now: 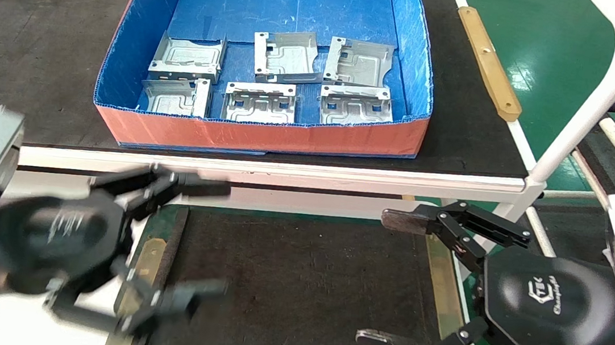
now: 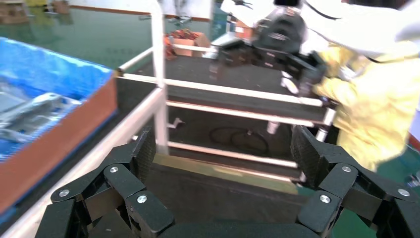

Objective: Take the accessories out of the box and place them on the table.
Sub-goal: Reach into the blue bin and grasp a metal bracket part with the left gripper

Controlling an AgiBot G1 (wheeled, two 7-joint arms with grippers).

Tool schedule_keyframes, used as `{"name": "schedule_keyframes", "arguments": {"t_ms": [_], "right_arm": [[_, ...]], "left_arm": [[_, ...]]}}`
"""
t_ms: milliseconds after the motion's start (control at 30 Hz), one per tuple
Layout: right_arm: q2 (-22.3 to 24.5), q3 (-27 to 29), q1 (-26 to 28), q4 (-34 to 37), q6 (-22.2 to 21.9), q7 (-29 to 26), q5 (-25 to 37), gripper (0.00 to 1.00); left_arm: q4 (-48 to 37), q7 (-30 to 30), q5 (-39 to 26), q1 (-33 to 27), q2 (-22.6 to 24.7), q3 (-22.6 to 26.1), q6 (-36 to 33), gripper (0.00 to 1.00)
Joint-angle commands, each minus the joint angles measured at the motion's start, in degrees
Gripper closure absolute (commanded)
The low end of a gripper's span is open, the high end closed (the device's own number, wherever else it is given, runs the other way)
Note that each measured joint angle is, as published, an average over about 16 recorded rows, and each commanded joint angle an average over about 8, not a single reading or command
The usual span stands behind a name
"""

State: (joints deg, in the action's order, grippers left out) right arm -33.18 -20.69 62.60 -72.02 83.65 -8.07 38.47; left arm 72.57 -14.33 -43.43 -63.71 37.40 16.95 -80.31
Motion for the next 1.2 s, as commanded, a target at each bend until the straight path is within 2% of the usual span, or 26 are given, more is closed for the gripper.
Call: {"name": "schedule_keyframes", "arguments": {"t_ms": [33,233,600,867,1200], "right_arm": [[0.00,0.00,0.00,0.00,0.00,0.00,0.00,0.00],[0.00,0.00,0.00,0.00,0.00,0.00,0.00,0.00],[0.00,-0.01,0.00,0.00,0.00,0.00,0.00,0.00],[0.00,-0.01,0.00,0.00,0.00,0.01,-0.01,0.00],[0.00,-0.02,0.01,0.00,0.00,0.01,-0.01,0.00]], "left_arm": [[-0.26,-1.37,-0.32,-0.76,0.68,0.27,1.55,0.00],[-0.26,-3.11,-3.40,-3.16,2.88,1.45,6.13,0.00],[-4.64,-4.72,-13.16,-9.31,9.39,5.02,16.83,0.00],[-11.07,-5.47,-19.65,-15.34,14.49,7.56,23.22,0.00],[-23.01,-5.99,-26.69,-22.81,20.06,10.36,29.70,0.00]]}}
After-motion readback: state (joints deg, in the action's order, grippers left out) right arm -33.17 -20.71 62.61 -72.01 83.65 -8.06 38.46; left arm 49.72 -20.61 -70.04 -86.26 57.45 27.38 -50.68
